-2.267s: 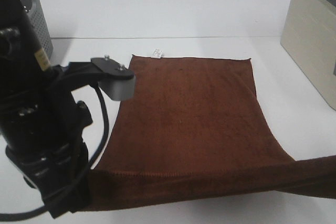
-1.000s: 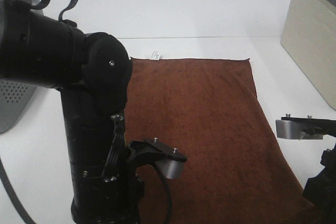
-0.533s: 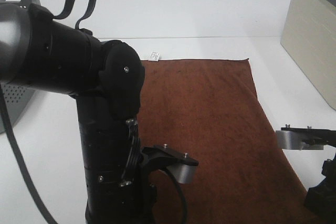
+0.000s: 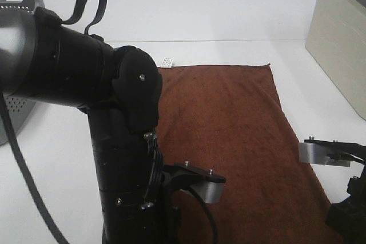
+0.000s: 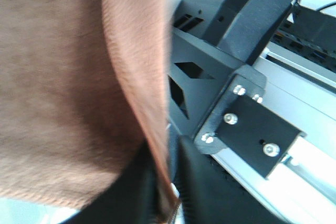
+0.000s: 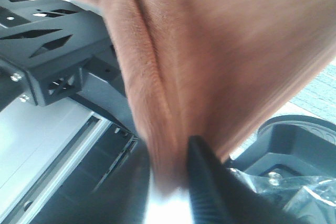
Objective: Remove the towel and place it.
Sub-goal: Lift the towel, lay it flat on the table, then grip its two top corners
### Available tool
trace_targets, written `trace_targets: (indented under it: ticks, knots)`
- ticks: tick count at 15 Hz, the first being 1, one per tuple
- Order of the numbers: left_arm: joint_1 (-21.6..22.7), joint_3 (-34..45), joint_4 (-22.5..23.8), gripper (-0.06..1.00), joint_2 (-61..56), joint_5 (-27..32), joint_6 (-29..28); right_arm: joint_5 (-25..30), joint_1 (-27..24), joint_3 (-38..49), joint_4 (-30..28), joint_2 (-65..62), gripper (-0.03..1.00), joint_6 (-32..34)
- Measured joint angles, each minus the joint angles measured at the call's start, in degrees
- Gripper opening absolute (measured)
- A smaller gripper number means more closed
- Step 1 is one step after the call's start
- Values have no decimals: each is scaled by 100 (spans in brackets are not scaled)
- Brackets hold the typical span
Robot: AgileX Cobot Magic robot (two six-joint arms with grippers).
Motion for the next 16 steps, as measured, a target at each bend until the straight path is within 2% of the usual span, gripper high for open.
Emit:
trace_targets:
  ticks: [1, 2, 3, 5, 11, 14, 16]
  knots:
    - [0, 0, 0, 35, 0, -34, -172, 0, 0, 17, 0, 0, 37, 74]
    - [0, 0, 0, 50, 0, -69, -332, 0, 0, 23, 0, 0, 54, 189]
    - [0, 0, 0, 63, 0, -86, -401, 0, 0, 23, 0, 0, 63, 269]
    - [0, 0, 0, 78, -40, -86, -441, 0, 0, -17, -6, 0, 73, 292]
    - [-17, -355, 23, 81, -252, -120, -539, 11, 0, -722, -235, -481, 75, 304]
    - [132, -819, 413, 81, -418, -178, -613, -149, 0, -1197, -785, -848, 75, 498]
    - [567, -1272, 905, 81, -453, -178, -905, -149, 0, -1587, -1220, -940, 75, 779]
